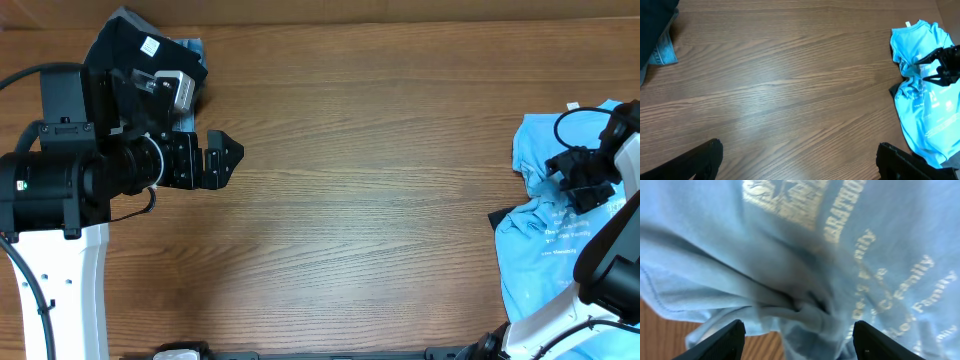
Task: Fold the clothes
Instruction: 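Reach the right gripper to the light-blue T-shirt and grasp its edge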
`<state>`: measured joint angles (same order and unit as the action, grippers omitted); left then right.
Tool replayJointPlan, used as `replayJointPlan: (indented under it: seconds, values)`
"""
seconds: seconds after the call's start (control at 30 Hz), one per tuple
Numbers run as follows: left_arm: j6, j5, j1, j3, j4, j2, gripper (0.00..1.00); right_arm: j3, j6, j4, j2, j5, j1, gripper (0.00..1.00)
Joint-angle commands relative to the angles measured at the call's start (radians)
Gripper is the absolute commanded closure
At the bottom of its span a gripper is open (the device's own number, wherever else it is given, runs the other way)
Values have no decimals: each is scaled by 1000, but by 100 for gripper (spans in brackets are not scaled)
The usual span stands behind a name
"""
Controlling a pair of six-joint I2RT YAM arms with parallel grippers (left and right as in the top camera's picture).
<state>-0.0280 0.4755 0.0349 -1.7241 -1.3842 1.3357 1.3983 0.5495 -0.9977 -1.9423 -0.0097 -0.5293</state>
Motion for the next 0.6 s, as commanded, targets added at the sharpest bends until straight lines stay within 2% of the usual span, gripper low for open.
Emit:
replayJointPlan:
  seconds: [0.0, 0.07, 0.1, 0.2, 0.23, 0.43, 0.57]
  values:
    - [9, 15, 4, -26, 0, -1, 0, -26, 5, 31, -5, -46, 2, 30]
    - [9, 15, 4, -26, 0, -1, 0, -51, 3, 61, -5, -61, 2, 35]
    - [9, 15, 4, -26, 0, -1, 0, -58, 1, 70, -5, -63, 2, 44]
    - [9, 16, 4, -26, 0, -1, 0, -56, 1, 74, -2, -56, -5, 88]
    - [9, 16, 4, -26, 2, -1, 0, -49, 1, 72, 1, -56, -9, 96]
    - [9, 16, 4, -26, 16, -1, 0, 42, -64, 33, 91, -56, -14, 96]
    - [10, 16, 4, -26, 27, -1, 0, 183, -140, 3, 188, -119, -14, 96]
